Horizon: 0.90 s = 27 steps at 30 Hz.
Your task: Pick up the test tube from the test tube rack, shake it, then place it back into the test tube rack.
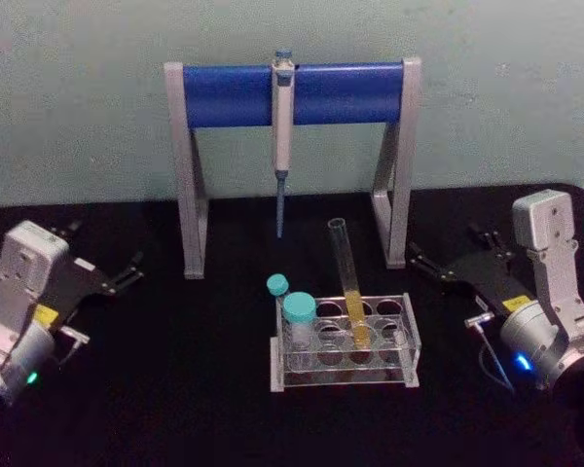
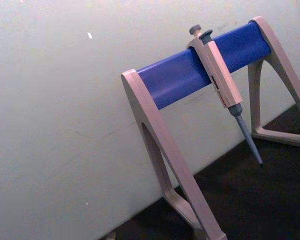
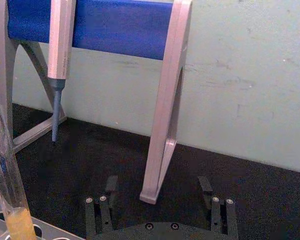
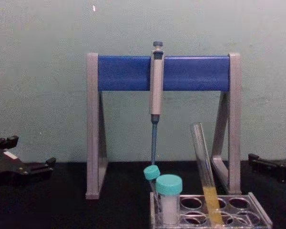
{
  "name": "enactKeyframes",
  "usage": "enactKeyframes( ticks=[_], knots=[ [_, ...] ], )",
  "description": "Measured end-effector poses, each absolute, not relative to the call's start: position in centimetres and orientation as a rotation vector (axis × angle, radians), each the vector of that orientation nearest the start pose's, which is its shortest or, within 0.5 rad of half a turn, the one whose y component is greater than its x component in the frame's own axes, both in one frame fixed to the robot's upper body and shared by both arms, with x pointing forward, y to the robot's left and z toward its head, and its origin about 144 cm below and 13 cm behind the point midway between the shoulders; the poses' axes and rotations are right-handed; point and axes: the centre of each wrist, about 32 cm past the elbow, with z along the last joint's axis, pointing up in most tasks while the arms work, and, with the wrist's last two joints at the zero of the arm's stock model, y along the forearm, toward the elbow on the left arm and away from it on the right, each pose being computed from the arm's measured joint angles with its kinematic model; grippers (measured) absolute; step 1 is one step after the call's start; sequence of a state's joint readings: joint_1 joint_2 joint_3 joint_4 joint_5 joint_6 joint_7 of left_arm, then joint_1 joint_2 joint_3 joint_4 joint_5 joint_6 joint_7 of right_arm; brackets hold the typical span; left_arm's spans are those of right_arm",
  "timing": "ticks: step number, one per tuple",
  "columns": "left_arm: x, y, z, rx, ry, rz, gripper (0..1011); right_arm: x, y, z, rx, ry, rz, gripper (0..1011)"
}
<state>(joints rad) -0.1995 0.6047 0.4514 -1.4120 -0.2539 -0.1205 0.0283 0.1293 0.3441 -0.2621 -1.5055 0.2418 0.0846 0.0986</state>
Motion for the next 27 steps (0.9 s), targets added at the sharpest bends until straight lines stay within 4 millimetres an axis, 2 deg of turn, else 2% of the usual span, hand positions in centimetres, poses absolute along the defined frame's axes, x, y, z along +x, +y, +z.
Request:
enactKeyframes(
  ticks=[27],
  knots=[
    [48.86, 30.97, 113.98, 0.305, -0.285, 1.248, 1001, 48.67, -25.51, 115.42, -0.175, -0.025, -1.249, 1000]
  ],
)
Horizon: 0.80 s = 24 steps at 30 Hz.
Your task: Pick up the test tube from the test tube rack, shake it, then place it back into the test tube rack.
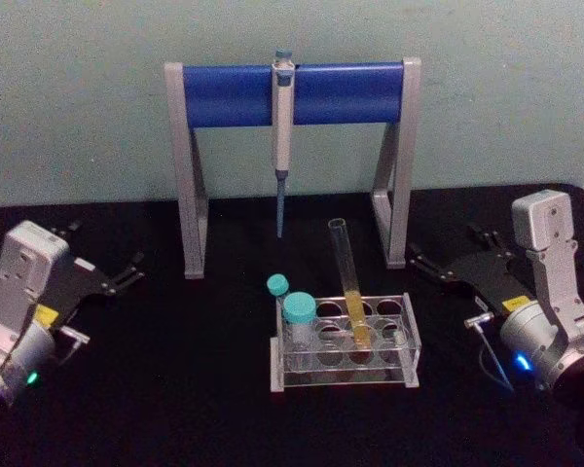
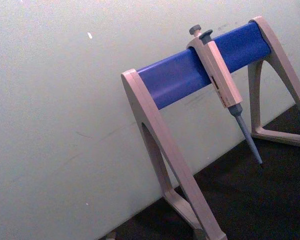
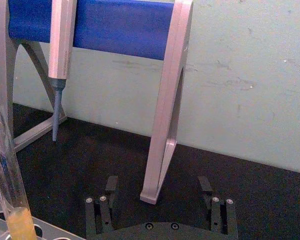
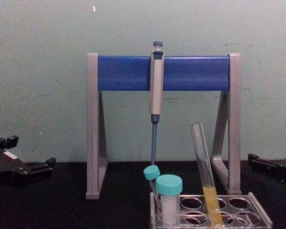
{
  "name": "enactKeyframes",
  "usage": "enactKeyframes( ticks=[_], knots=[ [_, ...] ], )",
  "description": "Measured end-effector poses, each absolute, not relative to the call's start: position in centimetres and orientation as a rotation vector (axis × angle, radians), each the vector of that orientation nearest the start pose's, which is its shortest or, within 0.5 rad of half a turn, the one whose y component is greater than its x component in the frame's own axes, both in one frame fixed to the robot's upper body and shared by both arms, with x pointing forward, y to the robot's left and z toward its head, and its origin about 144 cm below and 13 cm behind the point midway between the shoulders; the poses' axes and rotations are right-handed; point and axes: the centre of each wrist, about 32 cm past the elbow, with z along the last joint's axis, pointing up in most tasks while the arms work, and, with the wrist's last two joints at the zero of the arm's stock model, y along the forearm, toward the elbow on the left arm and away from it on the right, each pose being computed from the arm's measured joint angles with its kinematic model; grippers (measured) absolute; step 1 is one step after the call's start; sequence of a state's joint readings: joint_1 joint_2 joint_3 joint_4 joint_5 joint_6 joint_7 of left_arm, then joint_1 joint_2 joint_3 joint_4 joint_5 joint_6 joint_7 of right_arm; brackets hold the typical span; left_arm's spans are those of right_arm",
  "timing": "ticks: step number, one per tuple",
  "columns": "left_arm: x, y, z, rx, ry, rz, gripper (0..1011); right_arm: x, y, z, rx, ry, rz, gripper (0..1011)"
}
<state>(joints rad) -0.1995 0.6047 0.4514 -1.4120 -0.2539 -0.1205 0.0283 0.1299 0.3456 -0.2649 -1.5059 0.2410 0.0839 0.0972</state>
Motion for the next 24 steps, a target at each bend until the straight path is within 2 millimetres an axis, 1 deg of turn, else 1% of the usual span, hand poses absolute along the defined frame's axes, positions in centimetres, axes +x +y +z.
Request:
enactKeyframes(
  ticks=[24],
  knots=[
    [48.86, 30.97, 113.98, 0.304, -0.285, 1.248, 1001, 48.67, -25.50, 115.42, -0.174, -0.025, -1.249, 1000]
  ],
)
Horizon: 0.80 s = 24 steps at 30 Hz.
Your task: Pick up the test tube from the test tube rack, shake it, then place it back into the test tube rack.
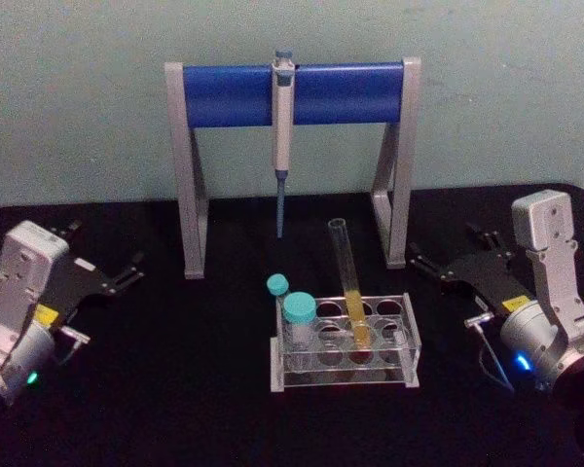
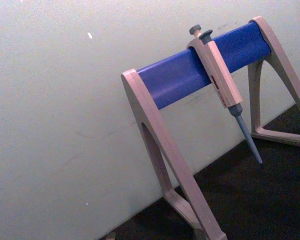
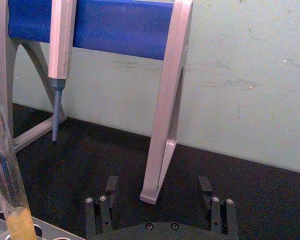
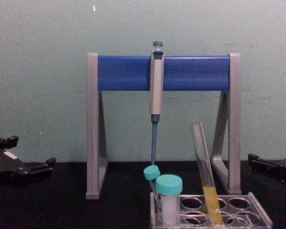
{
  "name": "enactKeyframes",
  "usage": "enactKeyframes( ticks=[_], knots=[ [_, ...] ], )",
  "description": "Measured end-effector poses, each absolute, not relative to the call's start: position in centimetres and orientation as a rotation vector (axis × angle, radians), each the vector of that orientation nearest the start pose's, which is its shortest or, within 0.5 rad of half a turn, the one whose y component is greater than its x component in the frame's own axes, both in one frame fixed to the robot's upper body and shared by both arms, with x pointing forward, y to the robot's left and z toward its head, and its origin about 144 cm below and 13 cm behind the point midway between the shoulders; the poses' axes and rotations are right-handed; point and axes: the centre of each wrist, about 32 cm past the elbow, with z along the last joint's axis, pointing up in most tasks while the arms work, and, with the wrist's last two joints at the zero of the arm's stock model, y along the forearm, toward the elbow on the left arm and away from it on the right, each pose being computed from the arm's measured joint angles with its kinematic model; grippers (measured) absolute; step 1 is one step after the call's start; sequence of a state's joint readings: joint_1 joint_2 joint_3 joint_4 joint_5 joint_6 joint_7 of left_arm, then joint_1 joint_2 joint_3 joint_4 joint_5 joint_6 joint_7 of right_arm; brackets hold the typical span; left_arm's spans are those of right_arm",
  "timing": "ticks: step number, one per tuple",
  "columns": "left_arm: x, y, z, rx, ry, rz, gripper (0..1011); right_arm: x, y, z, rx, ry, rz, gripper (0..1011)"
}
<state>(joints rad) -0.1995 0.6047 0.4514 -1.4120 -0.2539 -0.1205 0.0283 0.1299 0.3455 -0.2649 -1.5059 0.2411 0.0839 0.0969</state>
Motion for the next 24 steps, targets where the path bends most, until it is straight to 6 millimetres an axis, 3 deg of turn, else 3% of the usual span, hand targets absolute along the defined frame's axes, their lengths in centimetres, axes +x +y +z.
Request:
enactKeyframes(
  ticks=[24],
  knots=[
    [48.86, 30.97, 113.98, 0.304, -0.285, 1.248, 1001, 48.67, -25.50, 115.42, -0.174, -0.025, -1.249, 1000]
  ],
)
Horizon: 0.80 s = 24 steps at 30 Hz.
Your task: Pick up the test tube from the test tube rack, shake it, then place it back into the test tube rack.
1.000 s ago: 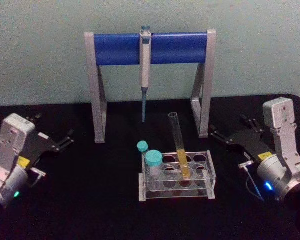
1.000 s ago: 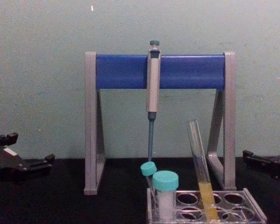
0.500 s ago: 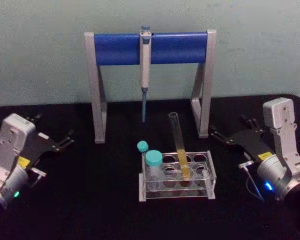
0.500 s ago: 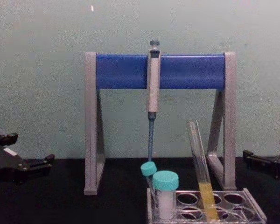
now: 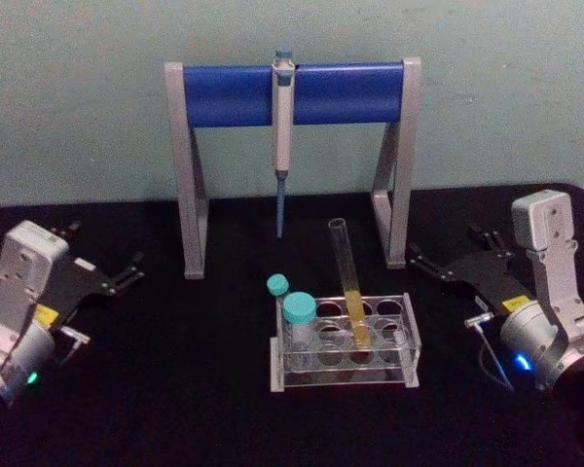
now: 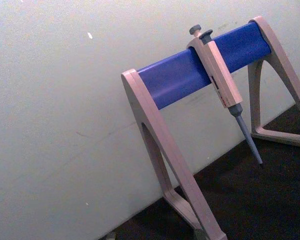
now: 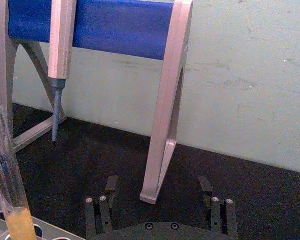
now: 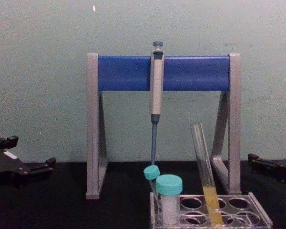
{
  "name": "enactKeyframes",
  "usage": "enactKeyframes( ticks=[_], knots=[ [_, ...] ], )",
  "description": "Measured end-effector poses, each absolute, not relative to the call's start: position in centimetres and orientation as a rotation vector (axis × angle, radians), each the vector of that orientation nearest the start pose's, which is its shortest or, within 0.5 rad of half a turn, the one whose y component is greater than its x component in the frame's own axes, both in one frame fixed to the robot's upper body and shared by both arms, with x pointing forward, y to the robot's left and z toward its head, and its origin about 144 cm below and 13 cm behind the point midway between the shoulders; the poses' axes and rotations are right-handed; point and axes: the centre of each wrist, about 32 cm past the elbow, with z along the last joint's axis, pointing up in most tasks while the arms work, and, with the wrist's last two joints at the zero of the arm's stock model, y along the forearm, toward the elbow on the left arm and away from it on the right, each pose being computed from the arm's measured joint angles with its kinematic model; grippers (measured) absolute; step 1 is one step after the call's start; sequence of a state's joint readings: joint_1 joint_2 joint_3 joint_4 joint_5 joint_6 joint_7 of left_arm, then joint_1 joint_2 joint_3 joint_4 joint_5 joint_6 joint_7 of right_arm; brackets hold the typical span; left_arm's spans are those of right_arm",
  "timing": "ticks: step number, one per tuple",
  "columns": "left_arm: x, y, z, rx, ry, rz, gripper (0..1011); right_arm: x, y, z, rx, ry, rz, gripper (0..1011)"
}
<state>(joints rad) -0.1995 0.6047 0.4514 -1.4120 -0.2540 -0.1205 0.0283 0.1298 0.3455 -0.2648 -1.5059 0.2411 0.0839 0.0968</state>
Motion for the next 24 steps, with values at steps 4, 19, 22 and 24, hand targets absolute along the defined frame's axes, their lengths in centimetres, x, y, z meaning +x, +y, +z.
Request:
enactKeyframes(
  ticks=[4, 19, 22, 24],
  knots=[
    [48.86, 30.97, 113.98, 0.304, -0.285, 1.248, 1001, 48.67, -25.50, 115.42, -0.174, -0.025, -1.249, 1000],
    [48.86, 30.97, 113.98, 0.304, -0.285, 1.248, 1001, 48.67, -25.51, 115.42, -0.174, -0.025, -1.249, 1000],
    [48.86, 30.97, 113.98, 0.304, -0.285, 1.248, 1001, 48.67, -25.50, 115.42, -0.174, -0.025, -1.249, 1000],
    [48.86, 30.97, 113.98, 0.304, -0.285, 1.248, 1001, 48.68, -25.50, 115.42, -0.174, -0.025, -1.249, 1000]
  ],
)
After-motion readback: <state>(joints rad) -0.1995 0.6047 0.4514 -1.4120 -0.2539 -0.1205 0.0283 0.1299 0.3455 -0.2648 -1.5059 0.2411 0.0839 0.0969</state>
